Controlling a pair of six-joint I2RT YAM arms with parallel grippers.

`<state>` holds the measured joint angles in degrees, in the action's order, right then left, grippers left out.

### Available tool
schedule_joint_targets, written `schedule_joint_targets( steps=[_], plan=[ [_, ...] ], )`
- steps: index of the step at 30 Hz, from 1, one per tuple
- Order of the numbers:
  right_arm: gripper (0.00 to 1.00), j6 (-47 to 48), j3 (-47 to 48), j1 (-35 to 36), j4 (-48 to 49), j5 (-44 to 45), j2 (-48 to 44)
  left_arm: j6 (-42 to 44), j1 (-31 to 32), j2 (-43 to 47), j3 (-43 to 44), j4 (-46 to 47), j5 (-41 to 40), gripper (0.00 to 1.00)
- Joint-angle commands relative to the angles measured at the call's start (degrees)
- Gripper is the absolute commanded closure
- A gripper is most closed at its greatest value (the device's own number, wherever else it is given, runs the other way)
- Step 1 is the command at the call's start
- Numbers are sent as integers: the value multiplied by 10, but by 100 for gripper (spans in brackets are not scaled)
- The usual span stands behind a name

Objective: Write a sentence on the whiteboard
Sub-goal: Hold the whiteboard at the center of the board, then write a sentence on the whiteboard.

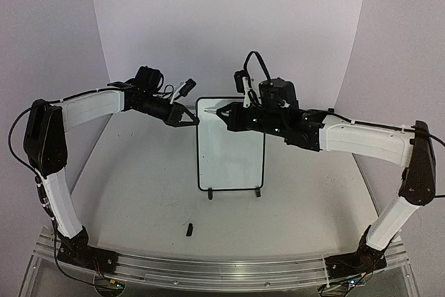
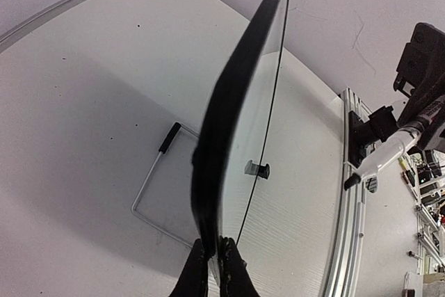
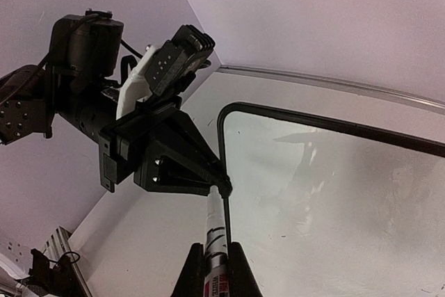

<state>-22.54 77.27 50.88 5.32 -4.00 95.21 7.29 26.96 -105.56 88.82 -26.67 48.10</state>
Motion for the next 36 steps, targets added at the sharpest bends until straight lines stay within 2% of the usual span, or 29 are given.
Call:
schedule_joint_targets(
  steps=[1,25,36],
  plan=[
    [100,14,37,-4,21,11,21,36,4,-4,7,-12,-13,100],
    [100,10,96,-17,14,46,83,58,9,-1,2,-27,-27,100],
    [100,-5,60,-19,-2,69,72,64,12,2,2,-30,-32,100]
  ],
)
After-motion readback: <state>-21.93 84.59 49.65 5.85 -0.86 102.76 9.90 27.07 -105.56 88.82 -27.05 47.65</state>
